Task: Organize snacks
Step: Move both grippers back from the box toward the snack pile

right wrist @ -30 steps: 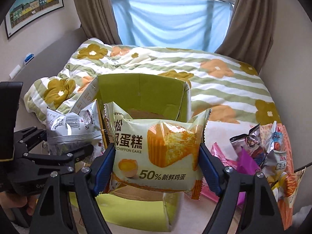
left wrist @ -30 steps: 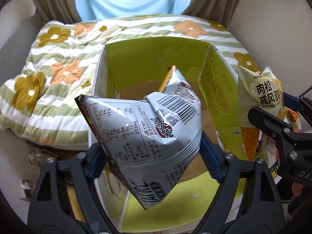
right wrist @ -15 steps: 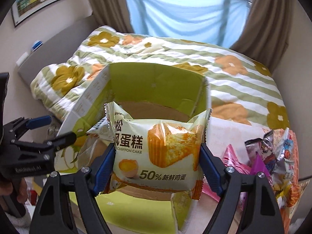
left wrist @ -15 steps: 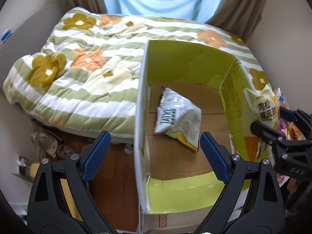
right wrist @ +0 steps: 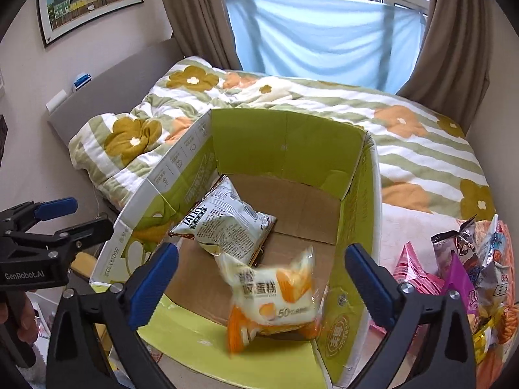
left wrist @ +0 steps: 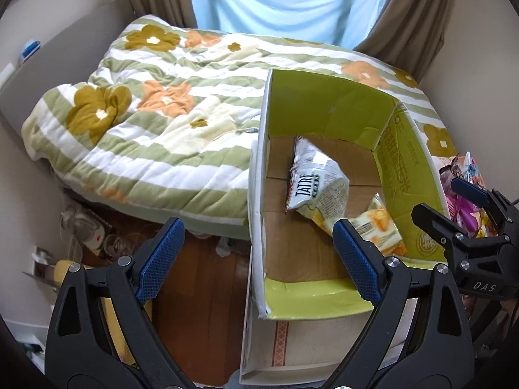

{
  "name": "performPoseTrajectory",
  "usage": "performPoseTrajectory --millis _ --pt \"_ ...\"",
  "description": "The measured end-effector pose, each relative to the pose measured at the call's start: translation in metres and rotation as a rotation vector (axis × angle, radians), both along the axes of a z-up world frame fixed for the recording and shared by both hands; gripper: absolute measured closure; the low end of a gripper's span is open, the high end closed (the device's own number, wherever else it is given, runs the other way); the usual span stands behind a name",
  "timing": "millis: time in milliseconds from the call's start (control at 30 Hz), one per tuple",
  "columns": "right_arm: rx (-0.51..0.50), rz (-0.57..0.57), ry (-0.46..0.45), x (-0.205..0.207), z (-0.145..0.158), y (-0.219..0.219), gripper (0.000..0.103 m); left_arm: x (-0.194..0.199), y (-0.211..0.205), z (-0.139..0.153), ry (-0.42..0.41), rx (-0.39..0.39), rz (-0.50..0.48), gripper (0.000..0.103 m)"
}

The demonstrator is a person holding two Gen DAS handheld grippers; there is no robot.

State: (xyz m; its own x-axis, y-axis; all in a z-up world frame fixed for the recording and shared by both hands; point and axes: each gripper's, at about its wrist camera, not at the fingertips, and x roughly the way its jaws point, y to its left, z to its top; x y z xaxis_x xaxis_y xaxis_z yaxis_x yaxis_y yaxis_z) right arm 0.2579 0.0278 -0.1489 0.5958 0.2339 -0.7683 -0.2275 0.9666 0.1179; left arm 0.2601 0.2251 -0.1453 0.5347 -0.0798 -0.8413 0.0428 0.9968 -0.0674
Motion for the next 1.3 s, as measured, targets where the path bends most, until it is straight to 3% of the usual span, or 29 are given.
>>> performPoseTrajectory --millis 233,467,733,967,1300 --pt "-0.017 -0.033 0.023 -0.016 0.003 0.0 0.001 -0.01 0.004 0.002 -0.012 -0.024 -0.02 0.011" --pt "-0.022 -0.073 -0.011 -0.037 0.017 -0.002 0.001 -0.017 -0.004 0.012 -0.061 -0.023 -0.093 0.011" --pt "-0.031 -0.113 -0.057 -0.064 0.033 -0.028 0.001 -0.031 -0.04 0.03 -0.108 -0.03 -0.171 0.011" --pt "-0.012 -0.159 -0.043 -0.097 0.043 -0.104 0.001 -0.059 -0.114 0.04 -0.129 -0.028 -0.25 0.011" --pt "-0.074 -0.26 0.006 -0.166 0.04 -0.241 0.001 -0.117 -0.246 0.027 -0.08 -0.076 -0.327 0.011"
